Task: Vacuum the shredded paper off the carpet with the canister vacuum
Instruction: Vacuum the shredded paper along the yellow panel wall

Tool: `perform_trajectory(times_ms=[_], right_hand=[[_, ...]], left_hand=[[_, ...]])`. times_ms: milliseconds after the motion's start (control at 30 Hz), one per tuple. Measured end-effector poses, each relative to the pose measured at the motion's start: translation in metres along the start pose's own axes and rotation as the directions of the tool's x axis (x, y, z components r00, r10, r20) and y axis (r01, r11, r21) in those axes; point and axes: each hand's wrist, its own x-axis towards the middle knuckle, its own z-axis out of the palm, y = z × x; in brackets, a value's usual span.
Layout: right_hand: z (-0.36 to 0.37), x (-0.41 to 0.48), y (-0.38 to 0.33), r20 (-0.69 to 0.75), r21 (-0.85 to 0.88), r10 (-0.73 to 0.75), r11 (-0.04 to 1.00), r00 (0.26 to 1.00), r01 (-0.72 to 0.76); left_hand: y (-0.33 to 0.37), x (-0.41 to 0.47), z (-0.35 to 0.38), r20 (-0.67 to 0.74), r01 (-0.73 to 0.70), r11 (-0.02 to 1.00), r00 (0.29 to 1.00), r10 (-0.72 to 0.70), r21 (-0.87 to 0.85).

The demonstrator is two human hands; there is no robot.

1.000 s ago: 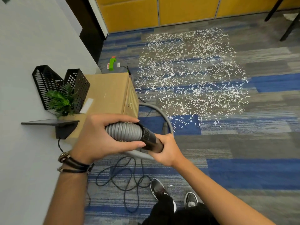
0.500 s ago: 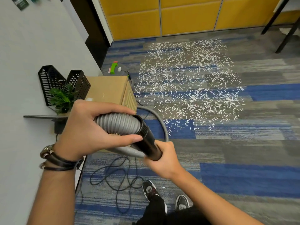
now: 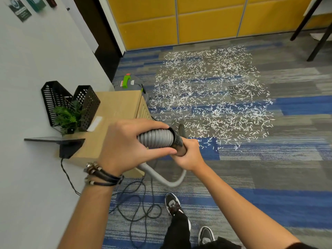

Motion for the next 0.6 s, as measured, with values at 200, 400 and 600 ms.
perform_trajectory(times_ms=[200, 400, 600], right_hand=[[0.031, 0.056, 0.049, 0.046, 0.006, 0.123, 0.992, 0.991, -0.123], [0.057, 0.083, 0.067, 0.064, -0.008, 0.204, 0.979, 0.977, -0.204], [0.057, 0.081, 0.053, 0.003, 0.031, 0.169, 0.985, 0.986, -0.169]], left_hand=[[-0.075, 0.033, 0.025, 0.008, 0.050, 0.998, 0.999, -0.050, 0.025], [-0.130, 0.064, 0.016, 0.093, 0.090, 0.993, 0.992, -0.083, -0.079], [-0.128, 0.070, -0.002, 0.053, 0.049, 0.985, 0.998, -0.041, -0.165]])
